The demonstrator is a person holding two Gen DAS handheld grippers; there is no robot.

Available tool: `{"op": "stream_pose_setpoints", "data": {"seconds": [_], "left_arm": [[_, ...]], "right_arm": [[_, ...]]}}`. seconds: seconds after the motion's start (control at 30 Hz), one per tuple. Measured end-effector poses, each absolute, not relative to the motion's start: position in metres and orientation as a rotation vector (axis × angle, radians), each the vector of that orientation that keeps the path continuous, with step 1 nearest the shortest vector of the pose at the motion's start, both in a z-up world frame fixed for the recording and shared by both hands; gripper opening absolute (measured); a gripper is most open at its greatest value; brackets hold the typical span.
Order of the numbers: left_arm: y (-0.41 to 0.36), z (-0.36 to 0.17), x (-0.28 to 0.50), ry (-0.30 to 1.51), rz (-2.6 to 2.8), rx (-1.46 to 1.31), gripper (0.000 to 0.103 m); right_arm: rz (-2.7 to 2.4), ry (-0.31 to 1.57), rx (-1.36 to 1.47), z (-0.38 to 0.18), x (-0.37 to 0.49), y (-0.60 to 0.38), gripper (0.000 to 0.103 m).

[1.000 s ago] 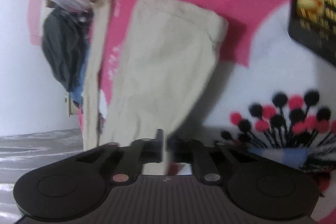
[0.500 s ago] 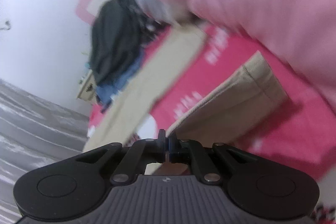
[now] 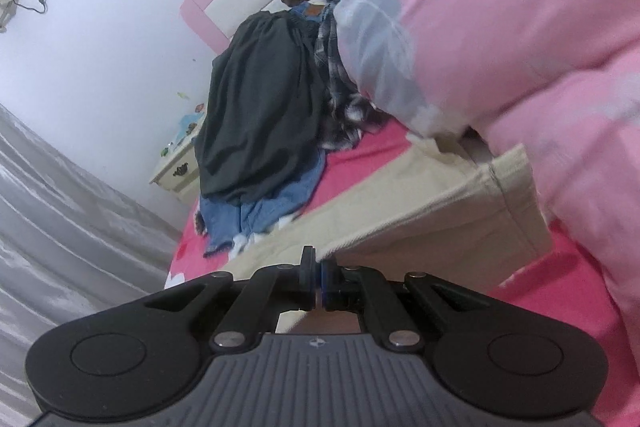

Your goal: Fold clothes

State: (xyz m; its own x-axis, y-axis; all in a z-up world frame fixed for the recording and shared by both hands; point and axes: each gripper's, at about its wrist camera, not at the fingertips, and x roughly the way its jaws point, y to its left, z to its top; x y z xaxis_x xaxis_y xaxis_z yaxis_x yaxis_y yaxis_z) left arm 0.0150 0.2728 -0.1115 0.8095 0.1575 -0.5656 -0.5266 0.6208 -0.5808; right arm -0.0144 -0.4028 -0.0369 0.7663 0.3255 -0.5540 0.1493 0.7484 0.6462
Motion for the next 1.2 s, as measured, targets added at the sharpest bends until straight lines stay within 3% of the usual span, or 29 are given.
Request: {"op": "stream_pose_setpoints", "data": {"seconds": [0.47,0.6,0.67,0.73,0.77,0.8,0.83,0.87,1.03,1.13,1.2], "left_arm": [[0.269,-0.146,0.117,0.583,0.461,-0.765,0.006],[0.274,-0.174,0.148,0.702,0.465,-0.712,0.012],[0.275,-0.183,0.157,0.740,0.455,-0.683,0.014],[0.272,-0.178,0.162,0.762,0.414,-0.659,0.029],[0.274,-0.172,0.162,0.771,0.393,-0.661,0.035],[0.277,-0.167,0.162,0.780,0.373,-0.665,0.035],[0.279,-0.162,0.162,0.788,0.352,-0.669,0.035],[0.282,-0.157,0.162,0.797,0.332,-0.674,0.035],[0.301,-0.165,0.173,0.800,0.350,-0.839,0.036],[0.314,-0.178,0.174,0.769,0.316,-1.008,0.052],[0.327,-0.186,0.174,0.727,0.274,-1.183,0.054]], "right_arm": [[0.032,0.768,0.706,-0.085,0.110,-0.410,0.002],[0.039,0.862,0.696,-0.114,0.157,-0.415,0.004],[0.041,0.932,0.710,-0.134,0.180,-0.421,0.009],[0.029,0.976,0.728,-0.148,0.192,-0.427,0.011],[0.034,0.969,0.737,-0.150,0.195,-0.430,0.019],[0.041,0.961,0.746,-0.152,0.198,-0.433,0.025],[0.058,0.935,0.754,-0.151,0.200,-0.436,0.038],[0.073,0.910,0.764,-0.151,0.202,-0.439,0.042],[0.010,0.850,0.774,-0.156,0.206,-0.445,0.049],[-0.006,0.828,0.711,-0.158,0.201,-0.436,0.049],[-0.014,0.814,0.668,-0.158,0.197,-0.432,0.049]]}}
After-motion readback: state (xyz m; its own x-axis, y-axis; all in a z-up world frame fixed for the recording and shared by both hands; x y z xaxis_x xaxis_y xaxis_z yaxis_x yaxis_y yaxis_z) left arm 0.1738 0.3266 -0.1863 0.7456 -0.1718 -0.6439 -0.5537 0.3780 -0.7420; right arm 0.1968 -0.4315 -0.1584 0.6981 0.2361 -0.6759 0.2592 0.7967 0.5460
